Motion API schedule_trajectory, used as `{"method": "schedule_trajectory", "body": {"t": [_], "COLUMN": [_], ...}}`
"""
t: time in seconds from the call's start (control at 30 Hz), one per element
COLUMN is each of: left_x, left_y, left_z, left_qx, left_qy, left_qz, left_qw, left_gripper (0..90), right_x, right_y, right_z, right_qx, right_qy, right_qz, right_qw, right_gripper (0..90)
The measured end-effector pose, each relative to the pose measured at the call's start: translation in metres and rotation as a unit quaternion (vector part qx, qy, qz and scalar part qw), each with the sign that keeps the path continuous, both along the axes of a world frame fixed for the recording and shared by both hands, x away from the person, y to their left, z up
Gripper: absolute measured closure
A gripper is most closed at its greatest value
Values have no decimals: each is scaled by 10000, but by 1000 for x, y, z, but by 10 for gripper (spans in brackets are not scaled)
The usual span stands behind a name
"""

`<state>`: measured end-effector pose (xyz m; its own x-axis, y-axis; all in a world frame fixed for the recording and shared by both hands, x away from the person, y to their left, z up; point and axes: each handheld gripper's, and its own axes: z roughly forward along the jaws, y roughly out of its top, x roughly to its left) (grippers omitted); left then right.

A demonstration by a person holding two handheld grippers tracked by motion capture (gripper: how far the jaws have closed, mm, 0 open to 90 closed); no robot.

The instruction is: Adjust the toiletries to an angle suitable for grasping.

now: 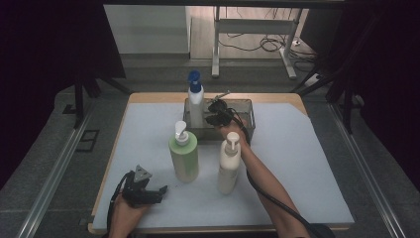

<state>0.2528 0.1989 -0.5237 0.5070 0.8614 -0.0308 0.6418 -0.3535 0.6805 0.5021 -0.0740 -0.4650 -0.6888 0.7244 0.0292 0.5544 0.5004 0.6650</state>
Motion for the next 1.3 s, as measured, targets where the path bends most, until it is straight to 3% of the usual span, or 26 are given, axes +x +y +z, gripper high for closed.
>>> {"method": "schedule_trajectory", "body": {"t": [0.73,0.87,1.17,1.3], "left_x": [0,0,0,0], "left_y": [0,0,0,0], "left_z": [0,0,0,0], "left_qx": [2,2,3,2], "left_qy": [0,0,-1,0], "left_qz": [0,1,-1,-1], "left_qw": [10000,10000,10000,10000], "left_gripper": [121,121,121,121], "right_x": [1,0,2,4], "right_y": [7,11,11,12], "right_z": [-1,-3,-3,2], "right_qx": [163,227,207,220], "right_qy": [13,29,23,-35], "right_qz": [243,395,398,268], "right_qw": [9996,9990,9990,9994], "right_gripper": [857,858,842,855]}}
